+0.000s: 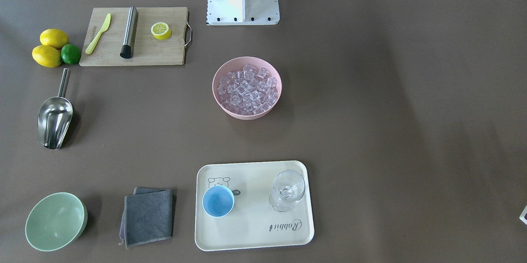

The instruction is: Put ice in cup with scoop

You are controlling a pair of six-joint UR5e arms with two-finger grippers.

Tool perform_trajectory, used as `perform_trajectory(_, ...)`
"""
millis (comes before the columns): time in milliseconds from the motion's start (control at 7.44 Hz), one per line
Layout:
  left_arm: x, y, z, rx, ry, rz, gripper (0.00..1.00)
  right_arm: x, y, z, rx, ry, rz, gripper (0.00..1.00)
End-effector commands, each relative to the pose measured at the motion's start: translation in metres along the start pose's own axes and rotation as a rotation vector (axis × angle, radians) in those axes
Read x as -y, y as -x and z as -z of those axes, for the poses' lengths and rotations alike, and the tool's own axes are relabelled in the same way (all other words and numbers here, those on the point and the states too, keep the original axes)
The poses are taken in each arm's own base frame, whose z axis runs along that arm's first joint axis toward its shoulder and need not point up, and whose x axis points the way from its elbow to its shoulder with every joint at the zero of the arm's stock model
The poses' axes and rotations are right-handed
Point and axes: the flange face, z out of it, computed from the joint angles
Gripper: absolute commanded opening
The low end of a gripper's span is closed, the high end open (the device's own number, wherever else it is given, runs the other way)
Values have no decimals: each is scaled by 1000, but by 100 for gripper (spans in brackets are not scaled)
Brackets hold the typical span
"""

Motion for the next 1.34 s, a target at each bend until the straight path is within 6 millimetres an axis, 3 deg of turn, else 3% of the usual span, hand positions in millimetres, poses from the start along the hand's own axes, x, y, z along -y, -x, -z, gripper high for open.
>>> perform_trajectory(0,11,-33,-12,1,-2,-103,98,11,43,-3,48,6,-13,100)
perform_trajectory(134,18,-71,-28,5,-2,-215,98,12,57,-9,94,19,-29,100)
perform_trajectory(269,20,-84,-28,1,-2,-244,98,15,78,-12,131,33,-107,100)
perform_trajectory(403,22,-101,-21,-7,-19,-278,98,20,117,-12,130,50,-161,100)
perform_trajectory(538,23,-138,-17,-15,-24,-350,98,22,149,-15,131,69,-200,100)
perform_trajectory(941,42,-248,-33,-56,-7,-555,98,14,187,-40,128,130,-150,100)
perform_trajectory(1210,47,-266,-27,-74,-70,-629,98,-1,219,-72,141,36,-204,100)
